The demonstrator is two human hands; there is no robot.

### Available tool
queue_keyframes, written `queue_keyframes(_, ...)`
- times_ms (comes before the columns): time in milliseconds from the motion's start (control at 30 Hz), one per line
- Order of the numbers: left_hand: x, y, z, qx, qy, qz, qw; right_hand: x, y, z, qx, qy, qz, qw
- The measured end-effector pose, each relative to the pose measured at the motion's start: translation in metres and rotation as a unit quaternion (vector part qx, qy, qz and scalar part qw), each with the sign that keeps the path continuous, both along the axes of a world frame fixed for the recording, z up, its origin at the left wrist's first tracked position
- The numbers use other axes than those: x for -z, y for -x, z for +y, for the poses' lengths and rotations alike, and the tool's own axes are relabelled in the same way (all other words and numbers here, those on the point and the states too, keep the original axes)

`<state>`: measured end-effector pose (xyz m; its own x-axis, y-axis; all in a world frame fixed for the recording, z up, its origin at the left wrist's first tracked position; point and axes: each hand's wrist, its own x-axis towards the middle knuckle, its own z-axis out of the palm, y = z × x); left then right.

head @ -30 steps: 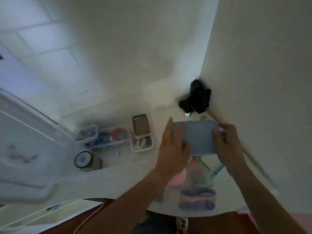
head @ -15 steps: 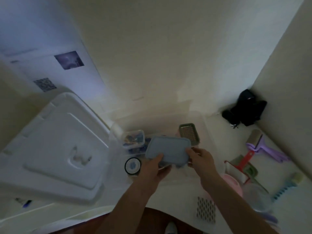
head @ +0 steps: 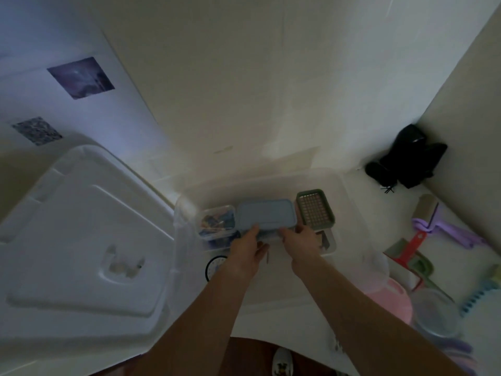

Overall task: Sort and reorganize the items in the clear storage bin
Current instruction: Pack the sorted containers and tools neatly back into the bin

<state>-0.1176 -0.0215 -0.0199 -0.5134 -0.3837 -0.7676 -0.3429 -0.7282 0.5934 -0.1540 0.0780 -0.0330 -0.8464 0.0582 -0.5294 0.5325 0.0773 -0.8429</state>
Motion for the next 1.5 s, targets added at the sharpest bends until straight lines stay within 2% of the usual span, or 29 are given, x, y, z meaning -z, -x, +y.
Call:
queue_keyframes(200, 0.015, 0.006, -0.004, -0.024, -0.003, -0.005, 1.000, 0.018, 0.005, 0.004, 0.033, 0.032, -0.002, 0.999)
queue_keyframes(433, 0.018, 0.005, -0.004, -0.014, -0.004, -0.003, 1.000, 0.011, 0.002, 0.016, 0.001, 0.081, 0.004, 0.997)
queue_keyframes(533, 0.002, 0.001, 0.007, 0.034, -0.010, -0.026, 0.999, -0.006, -0.008, 0.031, -0.048, 0.051, 0.022, 0.997)
queue_keyframes(600, -0.015, -0.005, 0.024, 0.128, 0.042, -0.037, 0.990, -0.025, -0.019, 0.055, -0.081, -0.015, 0.073, 0.994)
queue_keyframes(667, -0.031, -0.007, 0.048, 0.263, 0.175, -0.010, 0.949, -0.049, -0.029, 0.092, -0.096, -0.067, 0.138, 0.983)
queue_keyframes(733, -0.048, -0.010, 0.077, 0.369, 0.322, 0.024, 0.872, -0.071, -0.037, 0.137, -0.084, -0.091, 0.186, 0.975)
queue_keyframes(800, -0.060, -0.019, 0.108, 0.392, 0.432, 0.052, 0.811, -0.082, -0.042, 0.187, -0.043, -0.129, 0.210, 0.968)
queue_keyframes(867, -0.064, -0.037, 0.140, 0.366, 0.527, 0.129, 0.756, -0.077, -0.046, 0.233, -0.009, -0.185, 0.198, 0.962)
queue_keyframes(967, -0.049, -0.068, 0.182, 0.410, 0.571, 0.207, 0.681, -0.052, -0.056, 0.279, -0.010, -0.240, 0.152, 0.959)
queue_keyframes(1100, 0.003, -0.101, 0.227, 0.498, 0.590, 0.184, 0.609, -0.009, -0.074, 0.297, -0.122, -0.237, 0.118, 0.957)
queue_keyframes(1133, 0.024, -0.104, 0.237, 0.511, 0.581, 0.148, 0.616, 0.000, -0.075, 0.298, -0.139, -0.238, 0.117, 0.954)
queue_keyframes(1167, 0.040, -0.104, 0.244, 0.511, 0.552, 0.090, 0.653, 0.010, -0.074, 0.299, -0.156, -0.245, 0.124, 0.949)
queue_keyframes(1233, 0.073, -0.092, 0.253, 0.470, 0.454, -0.050, 0.755, 0.031, -0.063, 0.301, -0.208, -0.283, 0.137, 0.926)
queue_keyframes(1267, 0.084, -0.085, 0.256, 0.438, 0.400, -0.101, 0.798, 0.040, -0.055, 0.301, -0.236, -0.302, 0.132, 0.914)
queue_keyframes(1300, 0.094, -0.077, 0.258, 0.409, 0.360, -0.136, 0.828, 0.049, -0.047, 0.301, -0.262, -0.319, 0.118, 0.903)
queue_keyframes(1367, 0.105, -0.065, 0.263, 0.370, 0.319, -0.171, 0.856, 0.062, -0.032, 0.300, -0.304, -0.338, 0.086, 0.887)
queue_keyframes(1500, 0.135, -0.066, 0.272, 0.327, 0.322, -0.175, 0.871, 0.072, -0.017, 0.303, -0.338, -0.354, 0.076, 0.869)
